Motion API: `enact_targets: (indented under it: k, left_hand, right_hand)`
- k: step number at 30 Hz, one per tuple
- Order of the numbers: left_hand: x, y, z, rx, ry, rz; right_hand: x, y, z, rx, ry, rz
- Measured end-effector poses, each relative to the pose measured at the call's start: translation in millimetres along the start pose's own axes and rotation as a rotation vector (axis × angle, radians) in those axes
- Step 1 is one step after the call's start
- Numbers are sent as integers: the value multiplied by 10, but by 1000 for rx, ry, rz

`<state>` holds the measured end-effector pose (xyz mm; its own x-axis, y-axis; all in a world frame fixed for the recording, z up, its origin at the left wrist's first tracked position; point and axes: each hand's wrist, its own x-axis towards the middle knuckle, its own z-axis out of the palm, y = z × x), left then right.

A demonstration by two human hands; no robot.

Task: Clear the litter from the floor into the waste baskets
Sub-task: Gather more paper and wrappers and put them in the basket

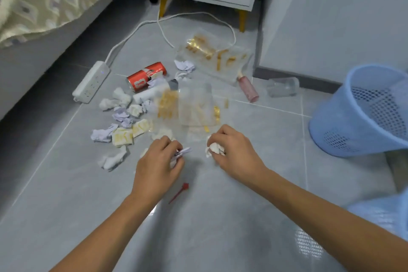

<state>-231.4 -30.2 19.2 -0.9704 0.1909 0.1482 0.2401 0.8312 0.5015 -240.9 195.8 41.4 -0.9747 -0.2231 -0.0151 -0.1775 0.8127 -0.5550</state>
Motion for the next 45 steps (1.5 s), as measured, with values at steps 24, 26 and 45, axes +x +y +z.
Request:
enact_targets:
  k: [24, 26, 45]
  left_hand:
    - [-295, 4135, 966, -149, -545, 848]
    - [-324, 4023, 936, -204, -476, 852]
    - [-120, 86, 159, -9, -117, 43]
  right_hand:
    - [-3614, 1106, -2202, -156, 281, 856]
    - [-3599, 1084, -2177, -168, 312, 819]
    - [-203, -154, -373, -42, -6, 39]
